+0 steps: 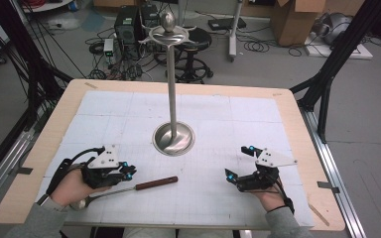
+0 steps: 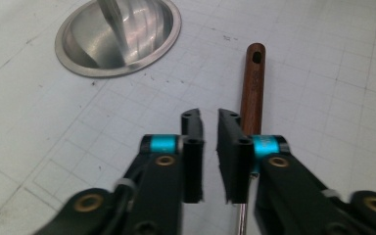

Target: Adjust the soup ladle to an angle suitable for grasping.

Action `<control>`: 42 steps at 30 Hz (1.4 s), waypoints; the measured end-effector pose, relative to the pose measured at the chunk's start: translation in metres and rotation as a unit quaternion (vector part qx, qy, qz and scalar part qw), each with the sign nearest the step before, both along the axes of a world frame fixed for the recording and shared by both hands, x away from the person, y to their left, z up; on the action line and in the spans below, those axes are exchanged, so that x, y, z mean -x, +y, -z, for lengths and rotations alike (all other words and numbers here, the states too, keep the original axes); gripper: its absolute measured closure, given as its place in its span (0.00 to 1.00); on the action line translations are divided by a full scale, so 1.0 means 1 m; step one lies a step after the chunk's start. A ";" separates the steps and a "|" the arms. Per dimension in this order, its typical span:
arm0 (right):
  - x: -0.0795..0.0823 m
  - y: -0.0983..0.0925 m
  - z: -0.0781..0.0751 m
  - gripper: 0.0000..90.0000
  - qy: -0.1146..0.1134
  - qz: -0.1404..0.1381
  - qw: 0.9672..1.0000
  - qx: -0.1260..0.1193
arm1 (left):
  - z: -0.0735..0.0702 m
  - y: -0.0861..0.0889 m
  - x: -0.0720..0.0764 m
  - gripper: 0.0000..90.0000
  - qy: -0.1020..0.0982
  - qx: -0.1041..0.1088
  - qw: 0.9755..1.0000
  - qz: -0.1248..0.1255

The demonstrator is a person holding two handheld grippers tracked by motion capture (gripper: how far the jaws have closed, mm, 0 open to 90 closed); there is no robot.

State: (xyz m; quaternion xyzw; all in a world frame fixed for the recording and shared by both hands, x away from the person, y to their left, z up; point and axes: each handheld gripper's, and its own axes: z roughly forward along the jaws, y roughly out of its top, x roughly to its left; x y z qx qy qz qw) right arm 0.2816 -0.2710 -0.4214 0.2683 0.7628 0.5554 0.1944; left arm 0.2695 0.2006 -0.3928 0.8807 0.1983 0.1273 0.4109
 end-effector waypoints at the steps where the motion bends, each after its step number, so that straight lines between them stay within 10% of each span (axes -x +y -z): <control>1: 0.000 0.000 0.000 0.01 -0.001 0.000 1.000 0.000 | 0.000 0.004 0.001 0.78 -0.003 -0.001 1.000 0.000; 9: 0.000 0.000 0.000 0.01 0.001 0.000 1.000 0.001 | -0.001 0.030 -0.001 0.47 0.002 0.048 0.999 -0.009; 15: 0.001 0.000 0.000 0.01 0.002 0.000 1.000 0.000 | 0.006 0.020 0.008 0.21 -0.004 0.017 1.000 0.011; 22: 0.001 0.000 0.000 0.01 0.001 0.000 1.000 0.000 | 0.006 0.014 0.014 0.21 0.008 -0.029 0.998 0.046; 26: 0.001 0.000 0.000 0.04 0.002 -0.005 1.000 0.001 | 0.007 0.016 0.011 0.17 0.071 0.005 0.996 0.060; 42: 0.001 0.000 -0.001 0.04 0.000 -0.007 1.000 0.001 | 0.005 0.012 0.009 0.23 0.068 -0.079 0.992 0.067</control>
